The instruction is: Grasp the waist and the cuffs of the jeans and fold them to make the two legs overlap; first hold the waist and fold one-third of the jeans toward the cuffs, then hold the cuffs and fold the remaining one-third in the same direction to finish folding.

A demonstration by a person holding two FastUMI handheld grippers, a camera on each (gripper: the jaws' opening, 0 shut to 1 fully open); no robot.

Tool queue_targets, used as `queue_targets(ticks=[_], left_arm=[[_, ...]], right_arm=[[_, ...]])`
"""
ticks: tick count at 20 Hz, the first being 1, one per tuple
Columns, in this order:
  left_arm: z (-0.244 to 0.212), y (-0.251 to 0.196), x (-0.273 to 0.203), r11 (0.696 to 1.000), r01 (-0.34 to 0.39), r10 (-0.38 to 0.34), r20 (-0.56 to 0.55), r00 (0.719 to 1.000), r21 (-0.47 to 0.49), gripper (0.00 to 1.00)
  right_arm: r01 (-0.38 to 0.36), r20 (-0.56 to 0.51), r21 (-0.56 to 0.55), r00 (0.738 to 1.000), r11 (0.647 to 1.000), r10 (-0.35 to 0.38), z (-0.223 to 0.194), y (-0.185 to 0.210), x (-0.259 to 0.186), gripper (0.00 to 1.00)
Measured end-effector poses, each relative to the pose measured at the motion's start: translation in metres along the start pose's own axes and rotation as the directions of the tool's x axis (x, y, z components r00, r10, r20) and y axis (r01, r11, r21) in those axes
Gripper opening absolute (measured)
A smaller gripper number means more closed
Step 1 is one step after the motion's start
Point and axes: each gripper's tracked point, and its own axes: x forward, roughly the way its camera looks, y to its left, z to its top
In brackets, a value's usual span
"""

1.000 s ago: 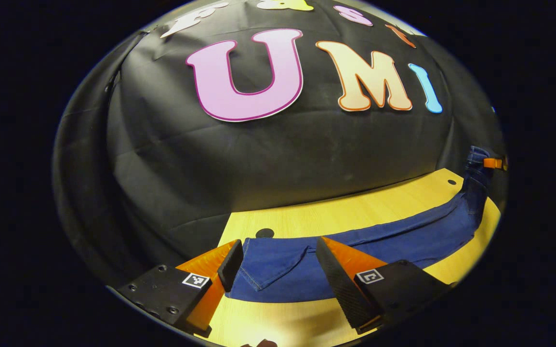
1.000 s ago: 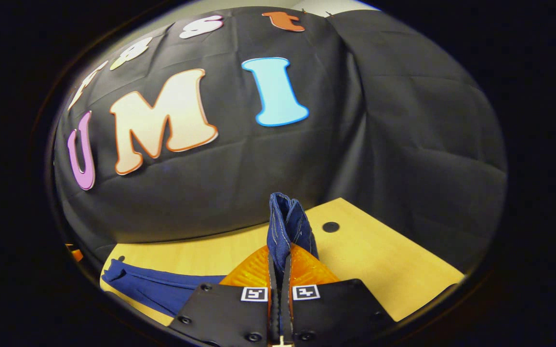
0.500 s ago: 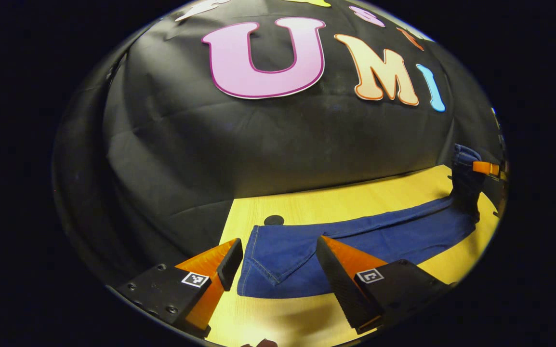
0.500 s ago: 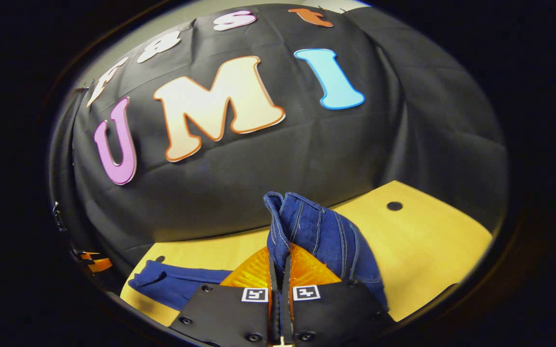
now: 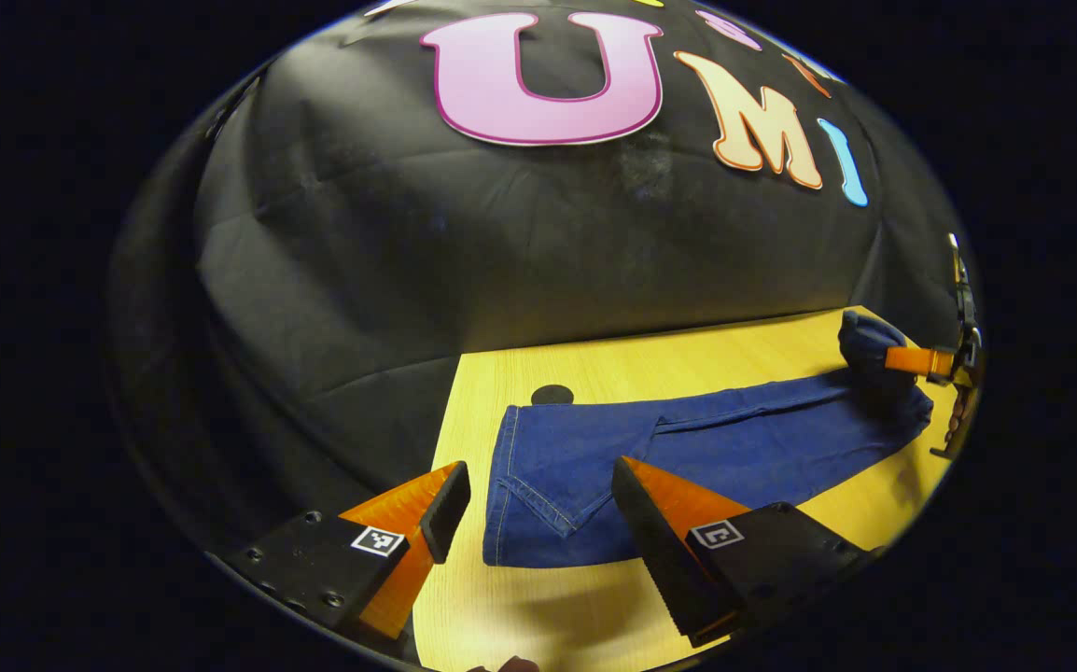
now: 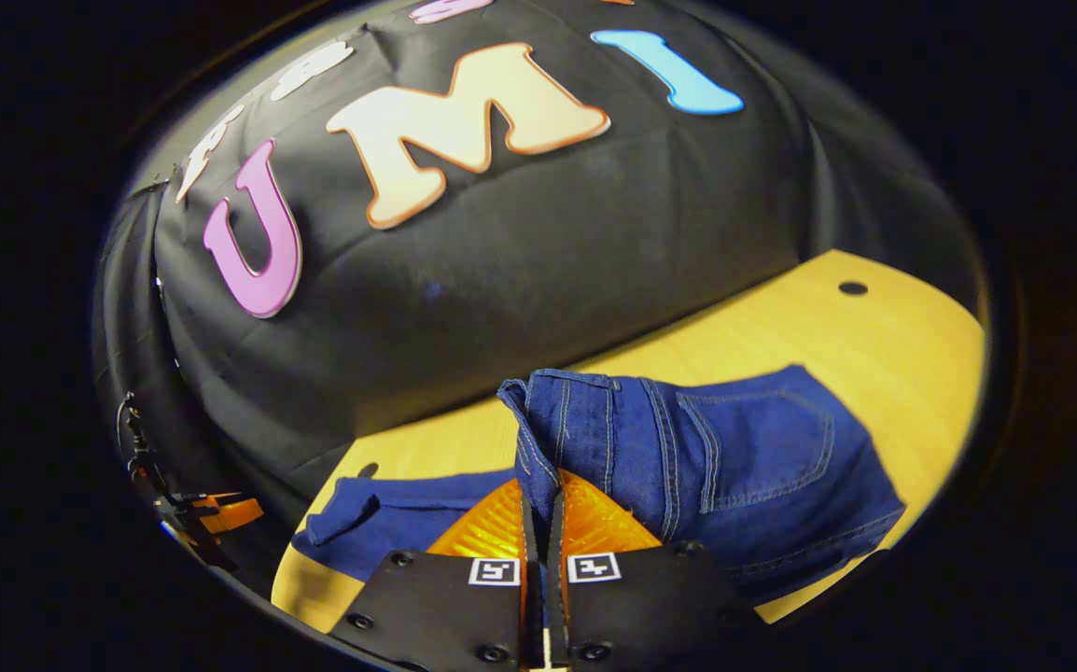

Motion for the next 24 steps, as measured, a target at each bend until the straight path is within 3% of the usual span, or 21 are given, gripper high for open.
queue_targets(ticks=[4, 6, 10, 11, 15, 18, 20, 23, 24], left_arm=[[-0.014, 0.005, 0.020, 1.000, 0.020, -0.020, -0.029, 0.999, -0.003, 0.95], [-0.021, 0.004, 0.032, 1.000, 0.027, -0.027, -0.043, 0.999, 0.004, 0.95], [-0.035, 0.014, 0.059, 1.000, 0.020, -0.018, -0.076, 0.997, 0.014, 0.95], [-0.040, 0.019, 0.066, 1.000, 0.013, -0.013, -0.086, 0.996, 0.005, 0.95], [-0.062, 0.030, 0.088, 0.998, 0.018, -0.027, -0.157, 0.987, -0.057, 0.95], [-0.083, 0.023, 0.093, 0.995, 0.071, -0.084, -0.233, 0.969, -0.065, 0.94], [-0.079, 0.023, 0.094, 0.992, 0.096, -0.110, -0.208, 0.972, -0.078, 0.94], [-0.084, 0.018, 0.093, 0.988, 0.128, -0.144, -0.215, 0.966, -0.086, 0.83], [-0.084, 0.010, 0.092, 0.987, 0.141, -0.156, -0.223, 0.962, -0.080, 0.73]], right_arm=[[0.019, -0.072, -0.012, 0.997, 1.000, -0.020, -0.021, 0.002, 0.008, 0.04], [-0.021, -0.074, 0.025, 0.997, 0.999, 0.023, -0.020, 0.012, 0.006, 0.09], [-0.019, -0.043, -0.016, 0.999, 1.000, 0.018, -0.010, 0.016, -0.005, 0.91], [-0.019, -0.039, -0.035, 0.999, 0.999, 0.018, -0.008, 0.016, -0.012, 0.98], [-0.024, -0.007, -0.095, 1.000, 0.995, 0.024, 0.008, 0.018, -0.034, 0.98], [-0.018, 0.010, -0.099, 1.000, 0.995, 0.019, 0.019, 0.017, -0.046, 0.98], [-0.012, 0.023, -0.111, 1.000, 0.994, 0.014, 0.026, 0.015, -0.052, 0.98], [0.001, 0.030, -0.124, 1.000, 0.992, 0.003, 0.030, 0.009, -0.058, 0.98], [0.003, 0.031, -0.124, 1.000, 0.992, 0.001, 0.030, 0.006, -0.059, 0.98]])
